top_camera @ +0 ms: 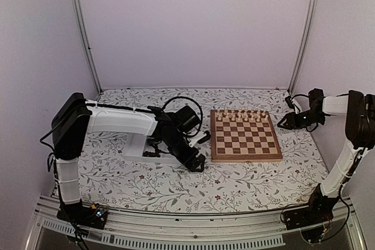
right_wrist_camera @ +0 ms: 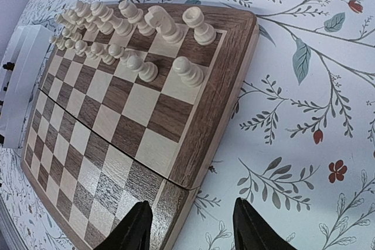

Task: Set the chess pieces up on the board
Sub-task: Move the storage box to the center of the board, then pick up the chess piece from the storage box, then place the chess piece on the chessboard.

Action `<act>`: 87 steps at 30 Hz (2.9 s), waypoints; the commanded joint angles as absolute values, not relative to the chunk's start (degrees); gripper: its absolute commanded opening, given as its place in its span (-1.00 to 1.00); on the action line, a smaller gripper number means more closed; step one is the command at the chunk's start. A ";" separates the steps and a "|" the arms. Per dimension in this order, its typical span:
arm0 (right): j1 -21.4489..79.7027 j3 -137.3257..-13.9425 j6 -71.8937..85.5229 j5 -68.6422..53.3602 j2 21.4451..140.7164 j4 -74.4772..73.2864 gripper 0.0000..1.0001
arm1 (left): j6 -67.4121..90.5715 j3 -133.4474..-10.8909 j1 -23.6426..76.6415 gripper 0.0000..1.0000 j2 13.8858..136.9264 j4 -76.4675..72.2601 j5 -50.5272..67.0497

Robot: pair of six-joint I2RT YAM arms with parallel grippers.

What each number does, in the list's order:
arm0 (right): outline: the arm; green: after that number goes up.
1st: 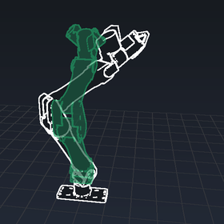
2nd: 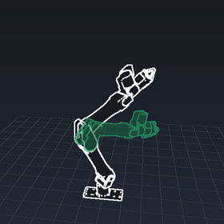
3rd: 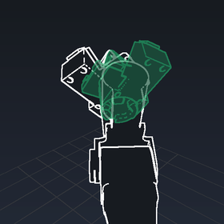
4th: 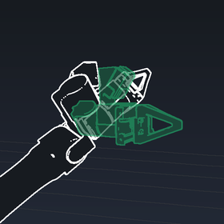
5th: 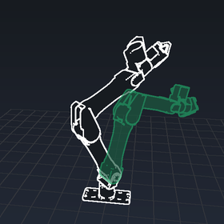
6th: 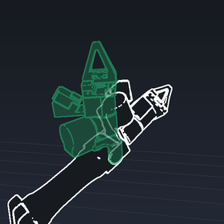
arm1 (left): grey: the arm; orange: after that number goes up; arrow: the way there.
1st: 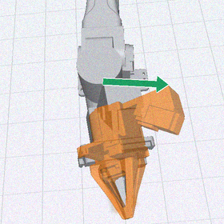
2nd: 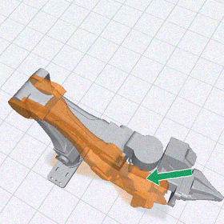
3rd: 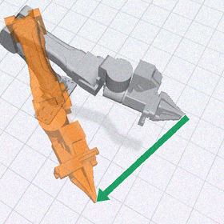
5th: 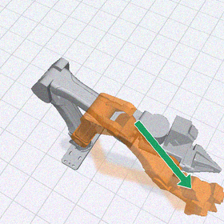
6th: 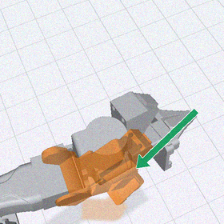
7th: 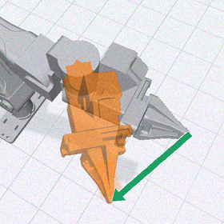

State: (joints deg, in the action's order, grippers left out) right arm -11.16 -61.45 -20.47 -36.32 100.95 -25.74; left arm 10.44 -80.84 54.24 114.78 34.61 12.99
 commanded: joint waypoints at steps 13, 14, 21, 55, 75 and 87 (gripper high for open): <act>-11.14 -61.83 -23.14 -38.10 100.14 -26.53 0.01 | 10.48 -83.02 48.57 0.46 102.37 40.93 -9.34; -11.16 -61.91 -23.47 -38.02 100.05 -26.61 0.01 | 10.46 -81.46 47.12 0.39 101.71 40.57 -7.85; -11.11 -61.95 -24.34 -38.02 98.94 -26.98 0.01 | 11.18 -76.26 43.08 0.22 100.90 39.91 -4.87; -11.10 -62.60 -24.87 -39.04 101.07 -28.04 -0.08 | 11.07 -77.24 39.29 -0.70 109.74 43.45 -3.19; -11.15 -63.09 -25.40 -38.66 101.43 -28.47 -0.11 | 6.22 -95.07 49.88 -0.84 110.26 45.32 -4.94; -11.13 -63.08 -25.48 -39.01 101.45 -28.85 -0.11 | 3.11 -118.46 59.11 -0.85 128.91 44.86 1.21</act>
